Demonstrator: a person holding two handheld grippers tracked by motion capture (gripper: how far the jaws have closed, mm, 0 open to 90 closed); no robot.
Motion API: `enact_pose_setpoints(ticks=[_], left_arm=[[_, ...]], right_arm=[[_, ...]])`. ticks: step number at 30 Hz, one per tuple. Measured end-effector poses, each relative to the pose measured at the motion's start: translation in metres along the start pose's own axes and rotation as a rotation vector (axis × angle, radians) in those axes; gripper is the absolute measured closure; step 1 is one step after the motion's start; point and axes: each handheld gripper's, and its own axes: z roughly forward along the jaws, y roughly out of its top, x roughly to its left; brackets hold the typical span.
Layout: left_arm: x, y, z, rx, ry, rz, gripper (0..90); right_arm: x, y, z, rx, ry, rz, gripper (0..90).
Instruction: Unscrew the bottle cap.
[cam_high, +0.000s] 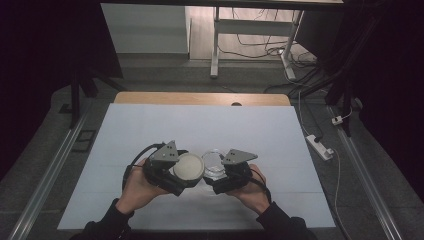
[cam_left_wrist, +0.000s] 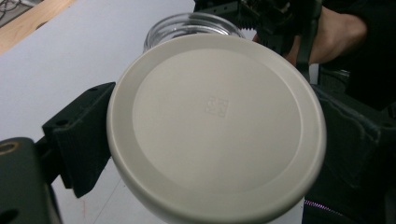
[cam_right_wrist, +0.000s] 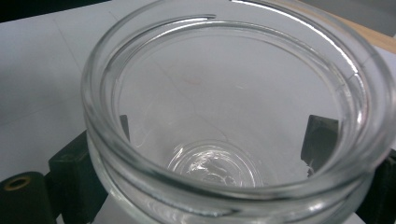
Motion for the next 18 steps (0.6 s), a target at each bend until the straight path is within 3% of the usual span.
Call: enact_pose_setpoints(ticks=[18], left_arm=[[-0.002,-0.015,0.001,-0.008,-0.016,-0.026,8.0]], right_arm=[[-0.015,0.007,0.008,-0.005,-0.025,0.008,6.4]])
